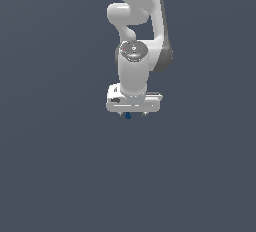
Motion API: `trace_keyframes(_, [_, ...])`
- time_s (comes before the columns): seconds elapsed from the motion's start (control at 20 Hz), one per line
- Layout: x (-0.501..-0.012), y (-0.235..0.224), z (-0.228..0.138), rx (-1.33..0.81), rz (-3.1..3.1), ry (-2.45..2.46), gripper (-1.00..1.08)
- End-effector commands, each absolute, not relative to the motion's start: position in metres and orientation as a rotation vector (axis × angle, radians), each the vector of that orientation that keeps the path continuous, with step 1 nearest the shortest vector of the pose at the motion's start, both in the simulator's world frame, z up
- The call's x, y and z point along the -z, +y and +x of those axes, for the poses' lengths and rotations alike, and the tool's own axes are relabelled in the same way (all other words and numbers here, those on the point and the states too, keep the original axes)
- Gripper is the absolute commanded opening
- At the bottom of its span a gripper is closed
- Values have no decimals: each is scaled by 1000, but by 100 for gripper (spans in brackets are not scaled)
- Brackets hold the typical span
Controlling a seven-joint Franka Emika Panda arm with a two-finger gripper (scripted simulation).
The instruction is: Pick up the object and move it to a goal position.
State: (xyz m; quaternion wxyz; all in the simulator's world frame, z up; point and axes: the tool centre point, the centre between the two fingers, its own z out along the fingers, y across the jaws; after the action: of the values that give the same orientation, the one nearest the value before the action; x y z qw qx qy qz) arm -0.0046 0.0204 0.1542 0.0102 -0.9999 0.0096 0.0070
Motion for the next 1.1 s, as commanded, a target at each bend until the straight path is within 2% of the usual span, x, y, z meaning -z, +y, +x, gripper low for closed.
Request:
trace_keyframes(0.0, [-154, 20, -5, -22, -3121, 30, 100])
trace_keyframes(0.65, [-161, 22, -2, -21, -3100, 70, 100])
trace_keyframes(1.05, [-150, 19, -13, -20, -3102, 165, 100])
